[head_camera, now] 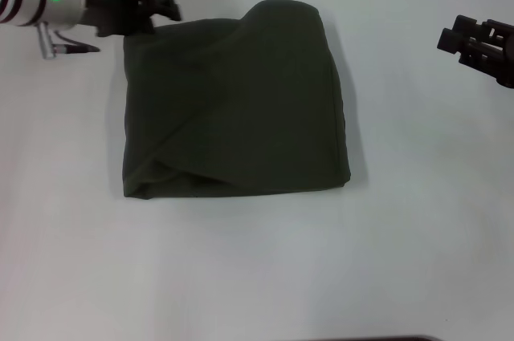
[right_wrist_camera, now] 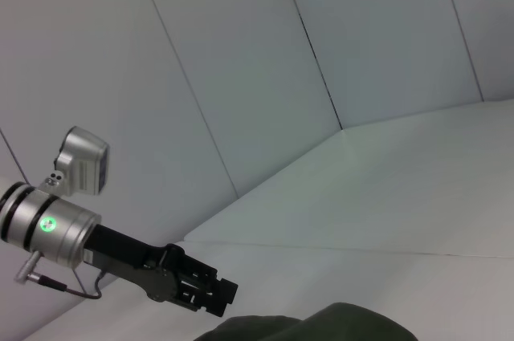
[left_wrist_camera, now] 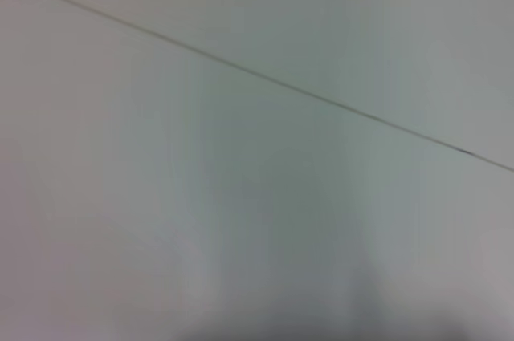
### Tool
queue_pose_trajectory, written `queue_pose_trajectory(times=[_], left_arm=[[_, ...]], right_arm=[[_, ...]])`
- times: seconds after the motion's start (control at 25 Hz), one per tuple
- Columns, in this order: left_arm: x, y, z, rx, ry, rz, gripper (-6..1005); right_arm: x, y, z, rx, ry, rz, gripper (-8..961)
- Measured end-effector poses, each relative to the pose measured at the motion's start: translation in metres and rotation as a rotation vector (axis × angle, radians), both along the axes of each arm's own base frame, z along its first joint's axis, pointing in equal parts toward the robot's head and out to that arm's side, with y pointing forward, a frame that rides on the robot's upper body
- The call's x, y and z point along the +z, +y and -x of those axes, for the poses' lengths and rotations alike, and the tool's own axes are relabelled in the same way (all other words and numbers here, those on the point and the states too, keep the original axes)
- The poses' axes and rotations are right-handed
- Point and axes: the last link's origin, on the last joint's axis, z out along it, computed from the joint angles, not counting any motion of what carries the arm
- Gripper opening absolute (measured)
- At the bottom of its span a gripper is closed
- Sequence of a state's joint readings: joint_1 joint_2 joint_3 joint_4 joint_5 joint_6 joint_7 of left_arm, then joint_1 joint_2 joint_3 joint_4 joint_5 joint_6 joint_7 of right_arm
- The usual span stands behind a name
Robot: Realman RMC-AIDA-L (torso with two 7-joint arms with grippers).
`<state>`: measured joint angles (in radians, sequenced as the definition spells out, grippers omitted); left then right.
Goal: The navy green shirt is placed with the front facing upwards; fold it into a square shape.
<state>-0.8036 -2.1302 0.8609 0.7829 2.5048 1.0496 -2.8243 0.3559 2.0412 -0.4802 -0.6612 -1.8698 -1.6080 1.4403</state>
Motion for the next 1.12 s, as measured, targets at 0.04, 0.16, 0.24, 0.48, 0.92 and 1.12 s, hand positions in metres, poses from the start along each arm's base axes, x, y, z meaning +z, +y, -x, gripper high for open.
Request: queue_pose_trajectory(times=[0.04, 0.16, 0.24, 0.48, 0.92, 1.12], left_arm=[[-0.002, -0.002, -0.004, -0.020, -0.017, 0.017, 489], [-0.011, -0.007, -0.022, -0.083, -0.086, 0.071, 488], [-0.018, -0.009, -0.033, -0.114, -0.104, 0.101, 488], [-0.038, -0.008, -0.048, -0.148, -0.069, 0.130, 487], [-0.045, 0.000, -0.029, -0.113, 0.000, 0.074, 486], [-0.039, 0.003, -0.020, -0.088, 0.025, 0.042, 486]], right_arm=[[0.000, 0.000, 0.000, 0.000, 0.000, 0.000, 495], [-0.001, 0.001, 0.001, 0.000, -0.002, 0.002, 495], [-0.002, 0.002, 0.001, 0.002, -0.004, 0.004, 495], [-0.002, 0.002, 0.002, 0.002, -0.005, 0.004, 495], [-0.002, 0.000, -0.001, -0.007, -0.003, 0.001, 496], [-0.002, 0.000, -0.001, -0.006, -0.004, 0.003, 496]])
